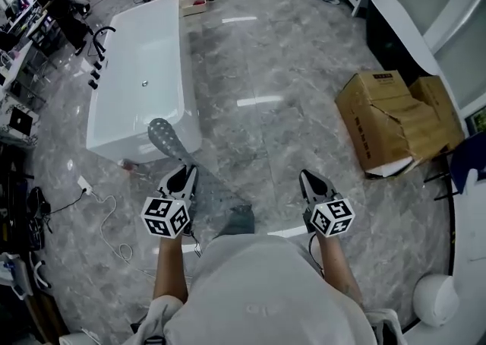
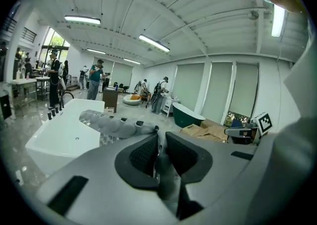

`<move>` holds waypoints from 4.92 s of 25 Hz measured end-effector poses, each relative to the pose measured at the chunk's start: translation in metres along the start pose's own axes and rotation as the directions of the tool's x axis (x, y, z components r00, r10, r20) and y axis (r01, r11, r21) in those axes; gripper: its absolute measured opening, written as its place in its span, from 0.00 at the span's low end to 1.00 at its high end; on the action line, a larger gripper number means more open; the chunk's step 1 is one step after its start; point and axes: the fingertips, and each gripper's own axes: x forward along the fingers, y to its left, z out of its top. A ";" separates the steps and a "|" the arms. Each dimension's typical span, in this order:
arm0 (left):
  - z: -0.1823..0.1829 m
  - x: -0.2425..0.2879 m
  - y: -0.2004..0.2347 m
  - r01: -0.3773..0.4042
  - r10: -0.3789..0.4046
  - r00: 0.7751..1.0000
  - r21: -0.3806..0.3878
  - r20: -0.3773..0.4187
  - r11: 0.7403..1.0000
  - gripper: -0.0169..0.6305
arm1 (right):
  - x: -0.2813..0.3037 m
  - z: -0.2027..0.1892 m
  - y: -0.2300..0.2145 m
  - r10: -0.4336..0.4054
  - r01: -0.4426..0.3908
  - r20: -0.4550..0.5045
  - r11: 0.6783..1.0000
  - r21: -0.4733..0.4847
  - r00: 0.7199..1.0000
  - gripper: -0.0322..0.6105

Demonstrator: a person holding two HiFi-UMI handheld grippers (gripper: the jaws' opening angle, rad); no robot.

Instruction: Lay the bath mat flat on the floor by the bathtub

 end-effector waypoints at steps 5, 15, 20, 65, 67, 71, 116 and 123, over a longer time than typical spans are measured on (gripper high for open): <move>0.010 0.045 0.053 -0.016 0.015 0.999 -0.019 -0.036 1.000 0.12 | 0.094 0.034 -0.012 0.041 -0.042 -0.039 0.999 -0.032 0.998 0.09; 0.037 0.092 0.124 -0.047 0.047 0.998 -0.002 -0.038 0.999 0.12 | 0.237 0.079 0.003 0.139 -0.143 -0.065 0.987 -0.069 0.988 0.09; 0.033 0.097 0.142 -0.098 0.097 0.994 -0.023 -0.042 0.995 0.12 | 0.271 0.079 0.004 0.180 -0.186 -0.089 0.980 -0.071 0.980 0.09; -0.229 0.214 0.249 -0.732 0.640 0.673 -0.456 -0.370 0.506 0.12 | 0.498 -0.230 -0.054 0.563 -0.733 -0.752 0.661 0.159 0.343 0.12; -0.251 0.221 0.261 -0.736 0.640 0.669 -0.457 -0.378 0.499 0.12 | 0.502 -0.260 -0.056 0.553 -0.725 -0.768 0.666 0.175 0.323 0.16; -0.299 0.229 0.287 -0.731 0.639 0.668 -0.494 -0.381 0.470 0.12 | 0.507 -0.326 -0.047 0.532 -0.726 -0.802 0.660 0.193 0.270 0.30; -0.456 0.182 0.428 -0.547 0.617 0.730 -0.793 -0.294 0.270 0.12 | 0.509 -0.778 0.122 0.525 -0.804 -0.844 0.545 0.237 0.107 0.64; -0.457 0.180 0.429 -0.531 0.625 0.728 -0.809 -0.283 0.253 0.12 | 0.505 -0.779 0.158 0.584 -0.832 -0.808 0.486 0.269 0.080 0.65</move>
